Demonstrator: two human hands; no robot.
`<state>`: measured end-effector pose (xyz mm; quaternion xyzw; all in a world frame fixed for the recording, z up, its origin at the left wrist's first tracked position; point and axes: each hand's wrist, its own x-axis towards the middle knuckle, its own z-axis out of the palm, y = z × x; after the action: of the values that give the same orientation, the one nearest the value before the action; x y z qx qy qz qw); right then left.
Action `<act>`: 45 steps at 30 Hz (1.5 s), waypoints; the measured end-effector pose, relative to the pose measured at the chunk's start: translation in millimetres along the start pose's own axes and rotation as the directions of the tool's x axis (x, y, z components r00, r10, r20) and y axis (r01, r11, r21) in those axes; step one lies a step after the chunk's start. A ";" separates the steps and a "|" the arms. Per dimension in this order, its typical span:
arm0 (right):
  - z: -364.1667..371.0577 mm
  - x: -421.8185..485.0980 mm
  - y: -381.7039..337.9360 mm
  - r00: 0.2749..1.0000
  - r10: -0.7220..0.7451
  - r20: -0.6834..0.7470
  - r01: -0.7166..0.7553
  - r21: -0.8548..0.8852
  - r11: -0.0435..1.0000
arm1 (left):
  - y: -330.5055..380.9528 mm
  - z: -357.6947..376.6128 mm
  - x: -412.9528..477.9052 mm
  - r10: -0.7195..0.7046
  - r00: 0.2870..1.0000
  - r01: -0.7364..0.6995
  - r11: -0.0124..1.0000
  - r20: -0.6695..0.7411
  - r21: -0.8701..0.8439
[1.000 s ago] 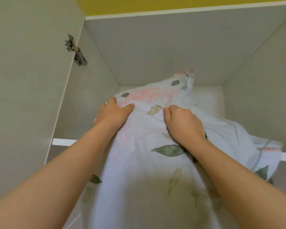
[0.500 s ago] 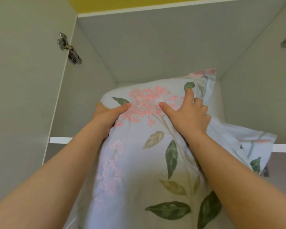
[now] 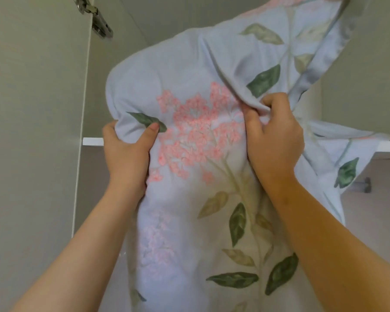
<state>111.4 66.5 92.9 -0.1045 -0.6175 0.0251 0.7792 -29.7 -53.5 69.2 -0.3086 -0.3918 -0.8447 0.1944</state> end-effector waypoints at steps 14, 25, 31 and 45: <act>-40.4 -110.3 38.7 0.992 0.114 -0.056 -0.112 0.024 0.993 | -74.9 -37.5 -86.9 -0.054 0.998 0.054 0.998 -0.026 -0.019; -61.4 -191.8 58.7 0.932 0.354 -0.073 -0.361 -0.236 0.902 | -144.5 -58.8 -136.7 -0.219 0.964 0.199 0.970 0.149 0.139; -102.6 -260.4 63.6 0.821 0.544 -0.173 -0.561 -0.418 0.714 | -183.6 -65.8 -182.8 -0.445 0.836 0.386 0.893 0.321 0.233; -233.8 -380.0 -15.6 0.439 0.651 -0.619 -0.839 -0.542 0.051 | -206.0 -96.8 -345.6 -0.783 0.224 0.600 0.580 0.580 0.551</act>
<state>246.4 -43.5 -318.1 -0.7511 -0.3192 0.1321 0.5626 70.8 27.9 -324.0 -0.4113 -0.6147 -0.5661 -0.3639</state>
